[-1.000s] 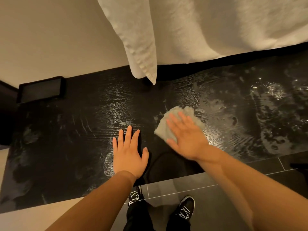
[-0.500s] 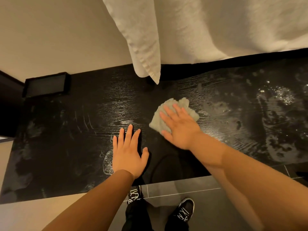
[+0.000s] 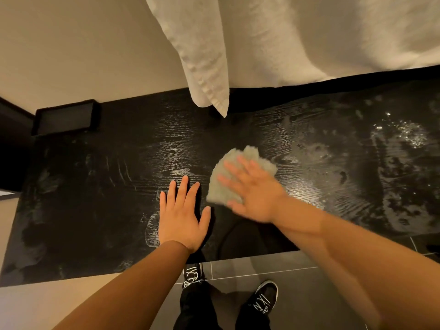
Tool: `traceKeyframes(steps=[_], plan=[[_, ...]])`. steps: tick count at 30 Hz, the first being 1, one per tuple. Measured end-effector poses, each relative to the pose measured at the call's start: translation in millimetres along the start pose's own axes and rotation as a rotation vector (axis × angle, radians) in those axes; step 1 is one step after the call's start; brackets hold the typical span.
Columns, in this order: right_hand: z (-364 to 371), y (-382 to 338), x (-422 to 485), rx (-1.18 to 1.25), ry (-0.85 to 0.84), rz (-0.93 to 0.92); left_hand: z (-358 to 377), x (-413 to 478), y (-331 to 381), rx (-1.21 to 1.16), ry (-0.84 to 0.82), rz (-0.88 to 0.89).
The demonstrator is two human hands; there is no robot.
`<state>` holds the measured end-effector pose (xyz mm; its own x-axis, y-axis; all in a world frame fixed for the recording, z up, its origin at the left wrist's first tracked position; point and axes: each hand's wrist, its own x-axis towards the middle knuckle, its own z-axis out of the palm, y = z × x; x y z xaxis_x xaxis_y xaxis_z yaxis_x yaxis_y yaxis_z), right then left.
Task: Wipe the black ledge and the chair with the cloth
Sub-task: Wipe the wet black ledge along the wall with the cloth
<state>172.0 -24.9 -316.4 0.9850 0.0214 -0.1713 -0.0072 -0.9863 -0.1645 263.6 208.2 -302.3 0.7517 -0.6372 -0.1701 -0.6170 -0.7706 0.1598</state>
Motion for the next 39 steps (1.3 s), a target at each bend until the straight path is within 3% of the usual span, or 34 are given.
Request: traceKeyframes(steps=[3,5,10,14,16,18,21,26,29,34,39], plan=[[-16.8,30.3,27.0,0.020,-0.066,0.290,-0.8,0.7,1.0,-0.007,0.006,-0.006],[-20.4,22.9,27.0,0.051,-0.045,0.367,-0.8,0.5,1.5,-0.007,0.005,-0.007],[3.4,-34.0,-33.7,0.093,0.107,0.145,1.5,0.6,-0.7,0.000,0.015,-0.004],[9.7,-5.4,-56.3,0.038,0.107,0.054,1.0,0.9,-0.1,0.006,0.018,-0.004],[7.9,27.7,-53.9,0.008,0.121,0.183,0.4,0.9,0.9,0.004,0.021,-0.009],[-0.7,53.5,-52.0,-0.001,0.033,0.373,-0.4,0.1,1.9,-0.002,0.032,-0.010],[-2.2,39.1,-53.9,0.021,0.046,0.533,-0.6,-1.0,2.2,-0.012,0.041,-0.007],[21.3,-35.8,-95.9,0.017,0.116,0.191,-1.4,-1.7,3.2,-0.006,0.050,-0.008],[24.2,-19.4,-109.8,0.013,0.135,0.136,0.0,-1.5,3.0,0.002,0.047,-0.008],[19.9,24.9,-138.1,-0.003,0.114,0.493,2.5,-2.3,0.9,-0.022,0.073,-0.003],[21.0,-18.6,-131.1,0.032,0.112,0.617,3.1,-1.7,3.7,0.007,0.055,-0.017]])
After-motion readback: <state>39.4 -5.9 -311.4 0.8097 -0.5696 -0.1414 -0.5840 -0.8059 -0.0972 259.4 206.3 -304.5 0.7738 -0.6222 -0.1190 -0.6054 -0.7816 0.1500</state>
